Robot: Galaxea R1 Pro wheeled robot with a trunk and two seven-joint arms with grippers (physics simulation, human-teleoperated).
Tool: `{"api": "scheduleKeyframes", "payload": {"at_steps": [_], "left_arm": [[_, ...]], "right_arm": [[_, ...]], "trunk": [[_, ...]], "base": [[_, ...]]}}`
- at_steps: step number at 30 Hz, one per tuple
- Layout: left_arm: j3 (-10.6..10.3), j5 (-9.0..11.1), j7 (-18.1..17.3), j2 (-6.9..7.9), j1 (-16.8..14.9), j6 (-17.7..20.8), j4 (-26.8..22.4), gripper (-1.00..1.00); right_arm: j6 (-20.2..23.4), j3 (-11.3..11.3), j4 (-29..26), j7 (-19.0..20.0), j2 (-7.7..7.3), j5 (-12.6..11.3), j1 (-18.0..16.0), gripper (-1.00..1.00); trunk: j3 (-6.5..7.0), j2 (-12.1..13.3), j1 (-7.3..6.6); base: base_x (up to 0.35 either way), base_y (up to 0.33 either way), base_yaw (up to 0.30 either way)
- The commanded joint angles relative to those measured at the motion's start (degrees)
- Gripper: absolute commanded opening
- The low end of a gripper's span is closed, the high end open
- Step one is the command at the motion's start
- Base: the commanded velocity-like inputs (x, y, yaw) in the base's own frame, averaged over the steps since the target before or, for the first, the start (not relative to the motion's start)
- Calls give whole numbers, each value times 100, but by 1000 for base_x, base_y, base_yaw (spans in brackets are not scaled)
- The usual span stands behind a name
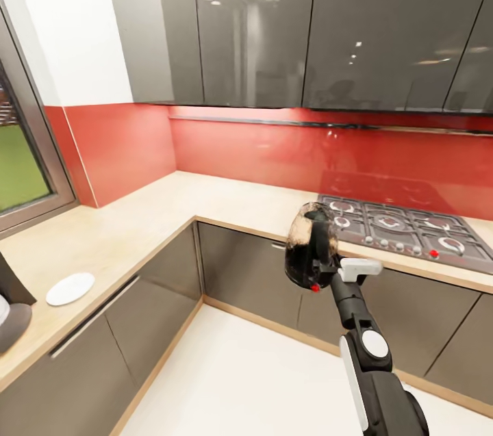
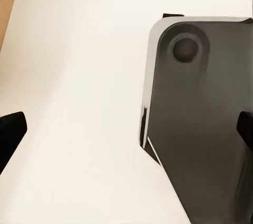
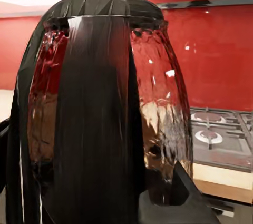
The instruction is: Set up a coffee station on the kitchen countertop: keep the coffee maker on the countertop, move the bottle of coffee from the kitchen shelf to the counter next to the coffee maker, place a paper coffee filter on top of the coffee maker, put the saucer next to the coffee maker with the coffee cup on the saucer, and place the electric kettle next to the coffee maker.
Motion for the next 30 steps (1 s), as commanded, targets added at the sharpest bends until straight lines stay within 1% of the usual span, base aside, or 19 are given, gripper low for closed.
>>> {"api": "scheduleKeyframes", "payload": {"at_steps": [1, 10, 23, 30], "left_arm": [[-50, 43, 13, -1, -5, -21, 6, 100], [-49, 44, 13, 0, -5, -21, 6, 100], [-49, 44, 13, -17, -5, -30, -3, 100], [-49, 44, 13, -10, -5, -23, 3, 100]], "right_arm": [[-19, -16, -2, 27, 7, 47, -6, -100], [-19, -13, -3, 27, 7, 39, -6, -100], [-19, -7, 6, 27, 7, 39, -6, -100], [-19, -7, 0, 27, 7, 39, -6, -100]], "trunk": [[-12, -13, 6], [-12, -13, 6], [-12, -13, 6], [-12, -13, 6]], "base": [[287, -205, 0], [286, -206, 25], [286, -206, 261], [62, -44, 272]]}}
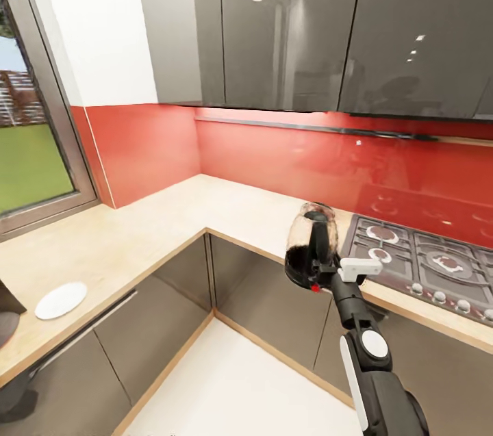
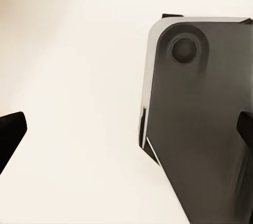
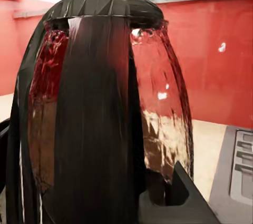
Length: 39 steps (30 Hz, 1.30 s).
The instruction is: Set up a coffee station on the kitchen countertop: keep the coffee maker on the countertop, move the bottle of coffee from the kitchen shelf to the counter next to the coffee maker, place a paper coffee filter on top of the coffee maker, put the saucer next to the coffee maker with the coffee cup on the saucer, and place the electric kettle next to the coffee maker.
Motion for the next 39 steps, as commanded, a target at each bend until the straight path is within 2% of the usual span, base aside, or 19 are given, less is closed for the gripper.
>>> {"api": "scheduleKeyframes", "payload": {"at_steps": [1, 13, 39], "left_arm": [[-49, 43, 12, -1, -6, -17, 5, 100], [-49, 43, 12, 8, -6, -23, 9, 100], [-42, 47, 12, 15, -6, -30, 9, 100]], "right_arm": [[-17, -19, -6, 28, 7, 49, -5, -100], [-17, -25, -8, 28, 7, 49, -5, -100], [0, 9, -33, 27, 7, 49, -5, -100]], "trunk": [[-13, -13, 3], [-13, -13, 3], [-13, -13, 3]], "base": [[3, -2, 124], [0, 0, 30], [0, 0, 273]]}}
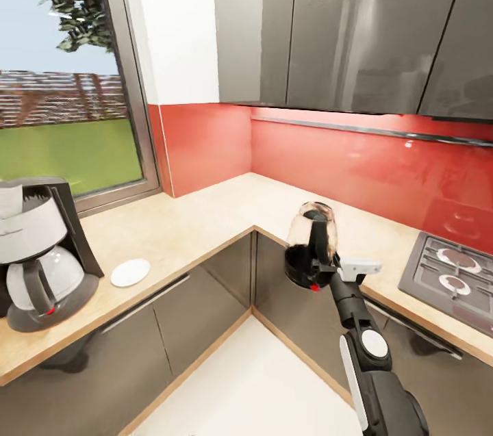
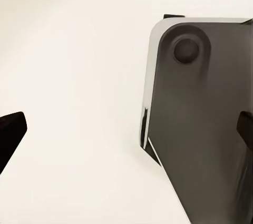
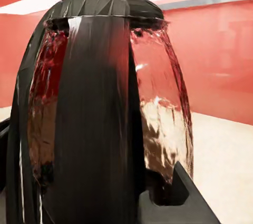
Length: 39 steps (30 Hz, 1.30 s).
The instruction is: Set up a coffee station on the kitchen countertop: keep the coffee maker on the countertop, move the bottle of coffee from the kitchen shelf to the counter next to the coffee maker, place a paper coffee filter on top of the coffee maker, put the saucer next to the coffee maker with the coffee cup on the saucer, and place the electric kettle next to the coffee maker.
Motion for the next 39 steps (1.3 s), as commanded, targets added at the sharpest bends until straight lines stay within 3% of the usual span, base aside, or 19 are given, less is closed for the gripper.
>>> {"api": "scheduleKeyframes", "payload": {"at_steps": [1, 39], "left_arm": [[-48, 42, 12, -2, -6, -19, 6, 100], [-47, 47, 12, 17, 2, -29, 15, 100]], "right_arm": [[-16, -18, -5, 28, 7, 49, -4, -100], [-15, 2, 2, 28, 7, 49, -4, -100]], "trunk": [[-13, -13, 3], [30, -13, 3]], "base": [[0, 0, 279], [0, 0, 268]]}}
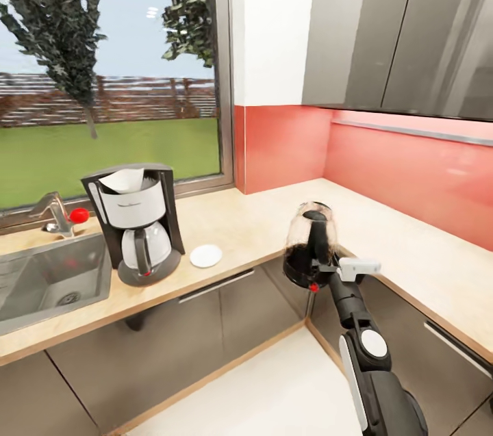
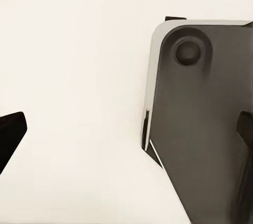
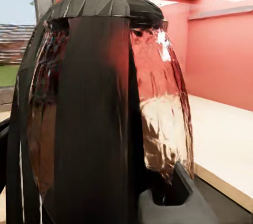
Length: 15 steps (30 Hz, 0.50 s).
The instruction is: Set up a coffee station on the kitchen countertop: keep the coffee maker on the countertop, move the bottle of coffee from the kitchen shelf to the counter next to the coffee maker, place a paper coffee filter on top of the coffee maker, put the saucer next to the coffee maker with the coffee cup on the saucer, and place the electric kettle next to the coffee maker.
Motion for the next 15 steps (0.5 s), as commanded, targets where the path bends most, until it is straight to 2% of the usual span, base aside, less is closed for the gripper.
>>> {"api": "scheduleKeyframes", "payload": {"at_steps": [1, 15], "left_arm": [[-49, 42, 11, -5, -6, -22, 7, 100], [-49, 42, 11, -9, -6, -27, 3, 100]], "right_arm": [[-17, -17, -5, 28, 7, 49, -5, -100], [-17, -17, -5, 28, 7, 49, -5, -100]], "trunk": [[-13, -13, 3], [-13, -13, 3]], "base": [[0, 0, 279], [0, 0, 279]]}}
